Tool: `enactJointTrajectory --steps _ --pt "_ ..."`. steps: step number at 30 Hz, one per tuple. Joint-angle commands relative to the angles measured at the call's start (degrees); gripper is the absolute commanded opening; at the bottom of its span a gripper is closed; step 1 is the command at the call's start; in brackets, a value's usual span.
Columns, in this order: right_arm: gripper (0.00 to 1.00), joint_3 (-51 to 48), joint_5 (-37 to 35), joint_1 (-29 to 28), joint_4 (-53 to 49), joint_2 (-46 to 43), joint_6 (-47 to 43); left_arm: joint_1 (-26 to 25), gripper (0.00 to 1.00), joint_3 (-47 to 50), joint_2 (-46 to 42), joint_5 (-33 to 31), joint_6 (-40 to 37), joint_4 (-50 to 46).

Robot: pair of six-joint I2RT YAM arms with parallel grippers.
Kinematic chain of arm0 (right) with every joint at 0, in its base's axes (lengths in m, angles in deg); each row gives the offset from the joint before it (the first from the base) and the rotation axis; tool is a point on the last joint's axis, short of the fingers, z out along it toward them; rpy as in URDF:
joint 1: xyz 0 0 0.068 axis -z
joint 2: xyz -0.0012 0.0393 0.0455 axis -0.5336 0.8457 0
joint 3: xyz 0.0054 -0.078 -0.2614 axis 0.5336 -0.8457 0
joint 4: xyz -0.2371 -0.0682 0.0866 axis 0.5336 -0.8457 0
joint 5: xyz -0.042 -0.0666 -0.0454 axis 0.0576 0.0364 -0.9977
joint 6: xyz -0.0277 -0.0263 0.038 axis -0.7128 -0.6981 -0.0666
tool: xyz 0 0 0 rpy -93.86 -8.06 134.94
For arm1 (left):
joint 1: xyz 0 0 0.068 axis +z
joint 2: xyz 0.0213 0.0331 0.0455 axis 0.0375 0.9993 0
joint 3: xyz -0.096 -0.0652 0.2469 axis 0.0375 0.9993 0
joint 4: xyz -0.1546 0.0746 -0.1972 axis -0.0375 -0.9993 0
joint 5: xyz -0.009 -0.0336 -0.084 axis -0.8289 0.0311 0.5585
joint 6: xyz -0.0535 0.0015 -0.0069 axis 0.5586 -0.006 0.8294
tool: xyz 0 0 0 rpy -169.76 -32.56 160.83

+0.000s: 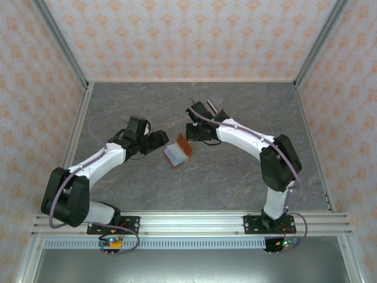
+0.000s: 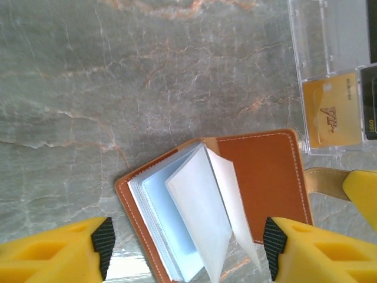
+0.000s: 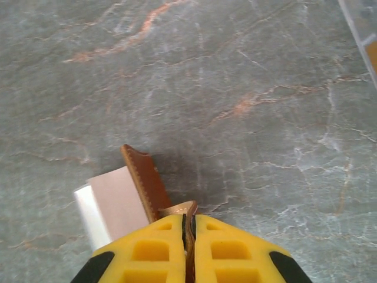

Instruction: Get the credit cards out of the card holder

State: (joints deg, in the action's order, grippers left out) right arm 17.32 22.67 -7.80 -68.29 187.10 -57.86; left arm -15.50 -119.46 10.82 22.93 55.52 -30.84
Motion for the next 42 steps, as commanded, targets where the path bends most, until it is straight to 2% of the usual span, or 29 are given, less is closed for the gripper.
enactJointTrajectory --steps 1,5,13,17,25,29,33,37,42 --pt "0.08 -1.84 -3.70 1.13 -2.74 1.43 2.66 -1.21 0.60 -1.98 2.01 2.20 0.24 1.85" --pt "0.08 -4.28 -3.52 2.45 -2.48 1.79 4.26 -1.90 0.58 -2.39 4.91 2.75 1.07 2.95" --pt "0.08 -6.73 -0.80 3.38 -1.79 2.47 5.16 -2.89 0.61 -3.41 11.20 7.24 4.97 7.99" --pt "0.08 -7.32 -0.53 3.49 -1.62 2.48 5.31 -3.65 0.57 -4.01 13.71 11.97 6.72 13.16" --pt "0.08 -8.57 0.89 4.15 -0.58 2.16 6.15 -5.79 0.54 -7.71 17.78 14.40 7.14 15.43" --pt "0.08 -10.00 2.08 4.96 0.89 1.16 7.06 -7.15 0.48 -9.56 20.61 16.17 9.61 18.58" --pt "0.09 -11.16 3.59 5.63 2.21 0.56 7.81 -8.18 0.42 -11.33 22.75 15.03 9.58 17.21" --pt "0.12 -11.33 3.82 5.83 2.28 -0.51 7.97 -8.12 0.37 -11.49 24.46 14.21 9.68 16.98" --pt "0.26 -11.77 2.75 6.03 2.85 -4.85 5.73 -8.19 0.29 -11.43 26.07 13.65 9.24 16.73"
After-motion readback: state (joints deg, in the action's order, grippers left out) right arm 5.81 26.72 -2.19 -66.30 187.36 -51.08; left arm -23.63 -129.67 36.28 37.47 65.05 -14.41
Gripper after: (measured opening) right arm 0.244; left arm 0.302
